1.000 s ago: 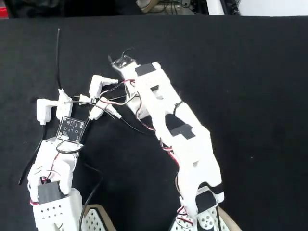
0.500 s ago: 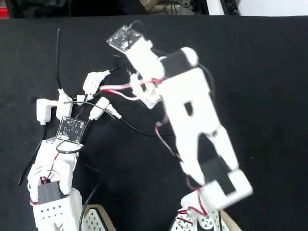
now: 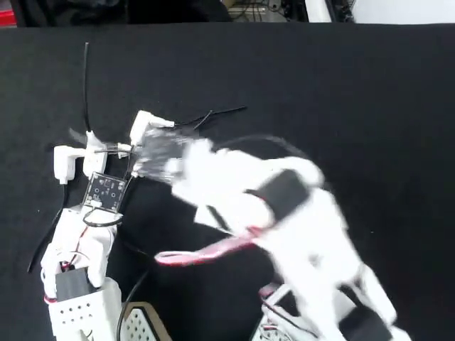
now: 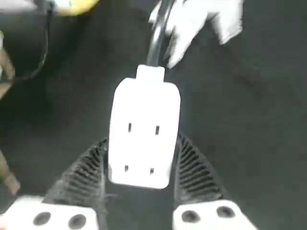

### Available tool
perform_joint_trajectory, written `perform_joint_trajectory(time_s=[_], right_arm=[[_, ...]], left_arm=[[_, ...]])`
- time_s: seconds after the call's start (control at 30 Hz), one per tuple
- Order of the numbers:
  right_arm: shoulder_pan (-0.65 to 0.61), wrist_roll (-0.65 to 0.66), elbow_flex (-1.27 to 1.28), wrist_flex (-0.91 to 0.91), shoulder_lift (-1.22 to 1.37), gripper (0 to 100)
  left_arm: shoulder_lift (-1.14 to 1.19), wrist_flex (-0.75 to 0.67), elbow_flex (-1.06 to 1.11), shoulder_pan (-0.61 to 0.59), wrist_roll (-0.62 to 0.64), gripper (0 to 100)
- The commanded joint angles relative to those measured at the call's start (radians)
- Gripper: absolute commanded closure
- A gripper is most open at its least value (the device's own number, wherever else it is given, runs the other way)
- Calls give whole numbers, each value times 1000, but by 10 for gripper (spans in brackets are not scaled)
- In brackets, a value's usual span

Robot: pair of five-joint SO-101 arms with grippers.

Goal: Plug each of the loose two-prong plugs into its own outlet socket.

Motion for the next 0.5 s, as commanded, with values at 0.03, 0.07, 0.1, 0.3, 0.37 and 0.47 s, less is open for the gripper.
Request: perform_joint_trajectory(time_s=[0.03, 0.07, 0.1, 0.3, 0.37, 0.47], right_arm=[[-91, 38, 163, -216, 168, 987], [-101, 40, 173, -261, 200, 987], [-106, 41, 179, -301, 228, 987], [-209, 84, 243, -433, 351, 987], [-252, 87, 269, -465, 384, 986], [-224, 48, 278, -497, 417, 963]], left_arm=[[-12, 308, -294, -5, -107, 852], [-12, 394, -358, -8, -175, 852], [-12, 430, -406, -39, -233, 852], [-12, 450, -522, -213, -413, 852], [-12, 450, -530, -193, -423, 852], [-12, 502, -587, -229, -511, 852]])
